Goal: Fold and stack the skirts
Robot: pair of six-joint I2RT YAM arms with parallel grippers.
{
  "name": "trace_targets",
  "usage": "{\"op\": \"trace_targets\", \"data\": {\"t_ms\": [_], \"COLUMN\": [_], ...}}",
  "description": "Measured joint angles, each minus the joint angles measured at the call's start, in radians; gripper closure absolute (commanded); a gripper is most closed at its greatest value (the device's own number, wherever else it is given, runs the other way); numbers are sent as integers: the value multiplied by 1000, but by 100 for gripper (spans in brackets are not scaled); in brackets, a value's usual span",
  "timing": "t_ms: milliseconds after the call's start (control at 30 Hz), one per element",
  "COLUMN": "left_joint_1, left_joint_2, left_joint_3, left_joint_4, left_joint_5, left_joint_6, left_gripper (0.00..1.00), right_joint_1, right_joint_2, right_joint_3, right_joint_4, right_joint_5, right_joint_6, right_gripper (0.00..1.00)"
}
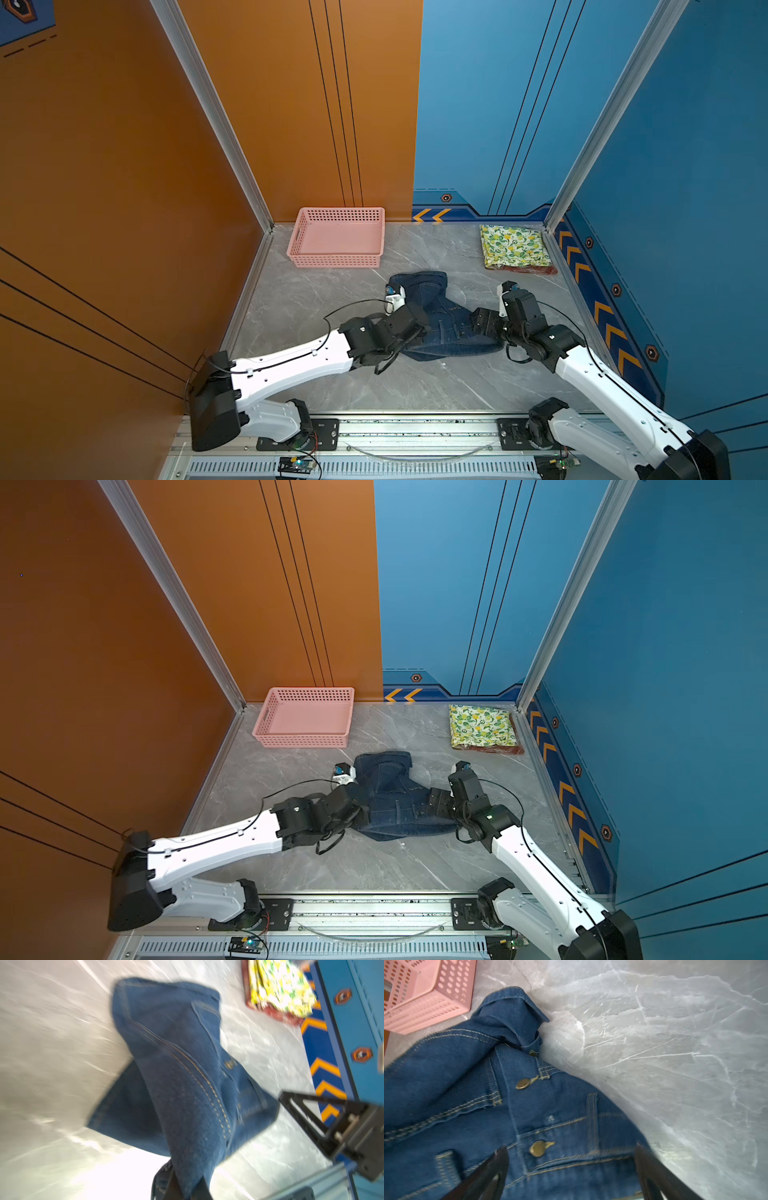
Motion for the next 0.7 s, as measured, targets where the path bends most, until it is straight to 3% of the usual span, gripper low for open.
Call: {"op": "trace_targets", "data": {"t_ms": [33,133,233,467,700], "left_joint_1": [22,53,54,58,87], "left_joint_2": [-49,-158,-229,-320,-301], "left_joint_3": [-45,-172,-278,-359,-383], "left_joint_4": [-14,-60,-98,-175,-170], "left_joint_5": [-9,-26,-27,-21,-4], "left_joint_6": [-6,-34,-78,-129,-113], "left_gripper": [100,53,34,25,22], "right_joint_1": [18,59,79,160,375], "right_joint_2": [7,32,50,53,26], "right_joint_3": [3,10,10,4,-58], "right_joint_4": [-1,-2,-2,-6,-43], "right_joint_5": [8,34,41,41,48], "right_joint_6": [-4,-19,-26,-13,37], "right_gripper": [5,5,5,9,11]}}
